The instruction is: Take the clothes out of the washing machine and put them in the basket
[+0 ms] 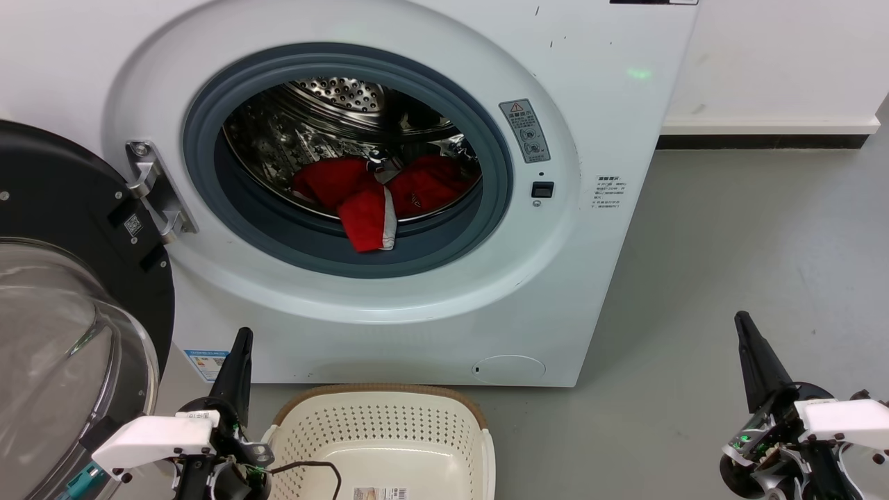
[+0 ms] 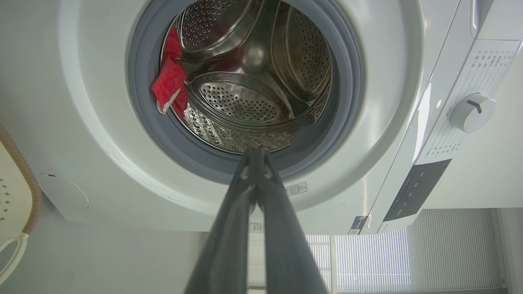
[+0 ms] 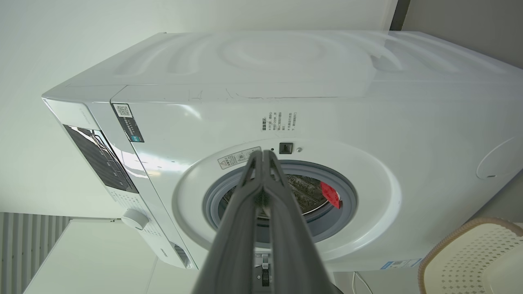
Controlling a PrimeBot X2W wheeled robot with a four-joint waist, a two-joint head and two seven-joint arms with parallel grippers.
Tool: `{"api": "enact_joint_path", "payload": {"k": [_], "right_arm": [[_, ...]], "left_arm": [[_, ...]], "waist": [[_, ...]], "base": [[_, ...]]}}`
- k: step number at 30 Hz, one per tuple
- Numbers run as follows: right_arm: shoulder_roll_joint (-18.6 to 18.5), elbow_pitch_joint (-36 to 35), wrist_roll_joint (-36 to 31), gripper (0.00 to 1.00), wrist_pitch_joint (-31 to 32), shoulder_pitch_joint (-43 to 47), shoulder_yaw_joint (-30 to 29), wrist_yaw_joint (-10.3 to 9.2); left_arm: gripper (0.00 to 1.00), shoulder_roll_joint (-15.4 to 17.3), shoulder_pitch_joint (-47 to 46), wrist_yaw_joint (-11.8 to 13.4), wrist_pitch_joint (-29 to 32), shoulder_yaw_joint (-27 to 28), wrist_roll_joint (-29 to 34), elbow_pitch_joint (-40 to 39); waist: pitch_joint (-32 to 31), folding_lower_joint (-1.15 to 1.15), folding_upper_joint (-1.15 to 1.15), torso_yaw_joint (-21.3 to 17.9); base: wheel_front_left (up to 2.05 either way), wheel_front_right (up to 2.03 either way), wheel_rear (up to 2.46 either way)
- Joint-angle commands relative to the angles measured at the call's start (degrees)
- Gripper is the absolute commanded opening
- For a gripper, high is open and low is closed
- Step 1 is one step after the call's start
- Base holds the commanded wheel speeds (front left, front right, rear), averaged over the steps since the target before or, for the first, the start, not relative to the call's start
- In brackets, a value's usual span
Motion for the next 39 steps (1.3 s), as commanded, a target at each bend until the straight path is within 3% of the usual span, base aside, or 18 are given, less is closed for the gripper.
{"api": "enact_joint_path", "payload": {"k": [1, 38, 39], "right_arm": [[0.19, 0.1, -0.25, 0.0, 0.02, -0.72, 0.03, 0.0], [0.19, 0.1, -0.25, 0.0, 0.02, -0.72, 0.03, 0.0], [0.0, 0.0, -0.01, 1.0, -0.01, 0.0, 0.0, 0.0]], "left_arm": [[0.0, -0.04, -0.33, -0.13, 0.1, 0.16, -0.12, -0.03], [0.0, -0.04, -0.33, -0.13, 0.11, 0.15, -0.12, -0.03], [1.0, 0.0, 0.0, 0.0, -0.01, 0.0, 0.0, -0.01]], "waist": [[0.0, 0.0, 0.0, 0.0], [0.0, 0.0, 0.0, 0.0], [0.0, 0.0, 0.0, 0.0]], "base": [[0.0, 0.0, 0.0], [0.0, 0.0, 0.0], [0.0, 0.0, 0.0]]}}
